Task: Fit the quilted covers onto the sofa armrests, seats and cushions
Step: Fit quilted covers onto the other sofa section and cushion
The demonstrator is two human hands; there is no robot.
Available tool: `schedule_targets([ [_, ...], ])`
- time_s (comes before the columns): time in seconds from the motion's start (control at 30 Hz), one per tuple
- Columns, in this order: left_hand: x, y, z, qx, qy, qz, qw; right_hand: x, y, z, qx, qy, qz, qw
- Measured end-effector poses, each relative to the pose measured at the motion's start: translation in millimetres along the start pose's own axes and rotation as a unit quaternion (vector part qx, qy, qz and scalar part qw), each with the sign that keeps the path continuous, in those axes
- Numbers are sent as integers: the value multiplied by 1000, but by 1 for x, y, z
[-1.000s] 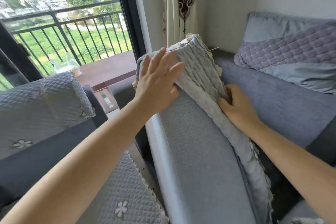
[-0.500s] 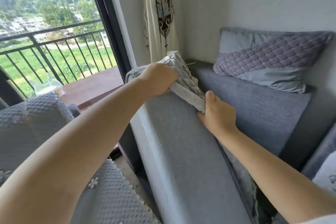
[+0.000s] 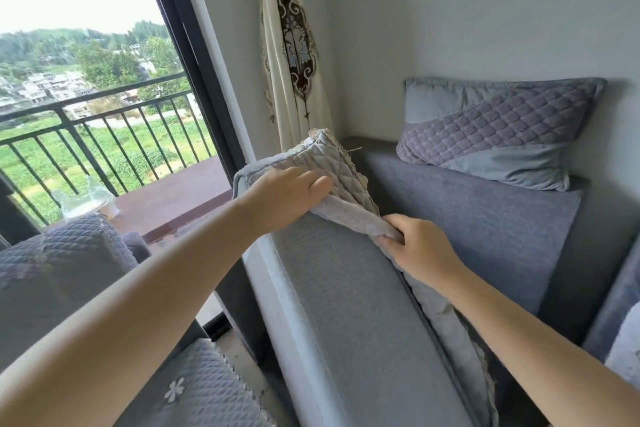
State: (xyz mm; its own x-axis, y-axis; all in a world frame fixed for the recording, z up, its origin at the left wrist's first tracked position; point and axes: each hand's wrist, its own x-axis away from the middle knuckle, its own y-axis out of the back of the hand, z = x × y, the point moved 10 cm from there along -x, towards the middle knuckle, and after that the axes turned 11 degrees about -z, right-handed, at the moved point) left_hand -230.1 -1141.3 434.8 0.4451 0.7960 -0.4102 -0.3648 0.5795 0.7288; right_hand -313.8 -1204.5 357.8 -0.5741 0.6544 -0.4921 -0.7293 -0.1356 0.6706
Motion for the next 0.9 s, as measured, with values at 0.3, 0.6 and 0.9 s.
schedule_targets([
  [0.3,-11,-10,12,49,133,98,985,11,6,15,157,-84,-343,922],
  [0.6,-14,-16,11,20,153,104,983,-12,15,-16,117,-66,-333,933],
  [0.9,-10,-18,11,23,153,70,985,64,29,-103,73,-202,-256,943],
])
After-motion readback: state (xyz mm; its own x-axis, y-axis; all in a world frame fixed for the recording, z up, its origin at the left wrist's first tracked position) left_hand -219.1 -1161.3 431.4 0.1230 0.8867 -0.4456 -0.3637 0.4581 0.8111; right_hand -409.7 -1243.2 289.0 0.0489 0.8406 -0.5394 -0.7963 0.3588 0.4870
